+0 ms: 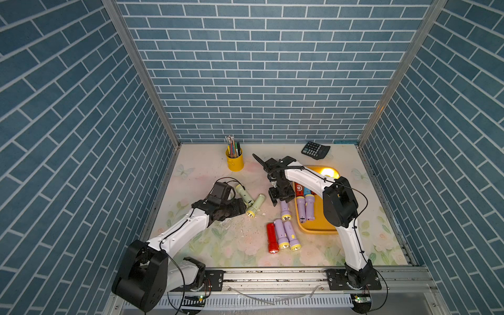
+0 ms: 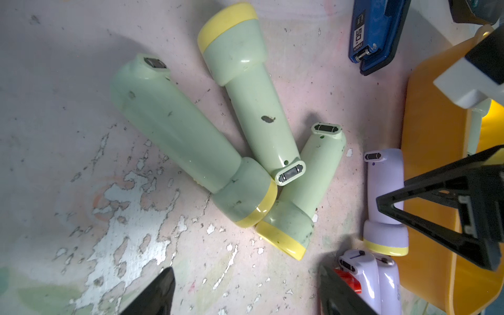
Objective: Put the flashlights into the storage boxes
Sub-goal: Pick up the flashlight from the center of the board.
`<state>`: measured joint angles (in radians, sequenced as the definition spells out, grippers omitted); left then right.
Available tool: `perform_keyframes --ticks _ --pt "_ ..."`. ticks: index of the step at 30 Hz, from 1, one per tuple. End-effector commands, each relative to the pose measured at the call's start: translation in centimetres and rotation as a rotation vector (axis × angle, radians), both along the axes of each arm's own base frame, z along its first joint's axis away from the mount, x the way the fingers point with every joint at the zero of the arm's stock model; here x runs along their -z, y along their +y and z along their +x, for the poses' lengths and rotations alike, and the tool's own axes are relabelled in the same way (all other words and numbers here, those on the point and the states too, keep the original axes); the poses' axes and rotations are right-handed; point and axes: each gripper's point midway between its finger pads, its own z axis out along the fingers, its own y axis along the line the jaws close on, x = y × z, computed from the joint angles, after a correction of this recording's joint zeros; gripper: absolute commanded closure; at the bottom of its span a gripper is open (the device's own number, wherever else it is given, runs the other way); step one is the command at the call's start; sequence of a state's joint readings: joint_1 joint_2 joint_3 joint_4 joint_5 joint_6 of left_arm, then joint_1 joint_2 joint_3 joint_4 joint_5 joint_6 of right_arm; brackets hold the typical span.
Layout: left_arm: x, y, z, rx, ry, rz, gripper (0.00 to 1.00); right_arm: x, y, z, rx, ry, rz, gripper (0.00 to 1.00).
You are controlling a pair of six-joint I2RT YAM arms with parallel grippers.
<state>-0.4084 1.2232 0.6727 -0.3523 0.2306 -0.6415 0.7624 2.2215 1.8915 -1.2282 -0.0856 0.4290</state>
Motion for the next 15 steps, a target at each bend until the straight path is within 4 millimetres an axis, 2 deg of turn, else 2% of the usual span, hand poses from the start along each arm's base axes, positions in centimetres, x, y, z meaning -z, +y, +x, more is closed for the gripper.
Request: perform_keyframes --ticks 1,5,8,15 --pt "-0.3 0.2 0.2 0.003 0.002 0.003 0.17 0.7 -0.6 -0.4 -0.009 0.046 -0.045 0.35" --pt "-0.3 0.5 0.1 -0.004 0.000 0.000 0.17 1.3 0.0 -0.6 -0.014 0.070 -0.022 0.36" --pt "-0.4 0.7 0.1 -0.009 -0.004 -0.002 0.17 1.8 0.8 -0.6 -0.025 0.086 0.018 0.41" --pt "-0.6 1.0 0.0 -0.019 -0.011 -0.006 0.17 1.7 2.7 -0.1 -0.073 0.076 0.108 0.58"
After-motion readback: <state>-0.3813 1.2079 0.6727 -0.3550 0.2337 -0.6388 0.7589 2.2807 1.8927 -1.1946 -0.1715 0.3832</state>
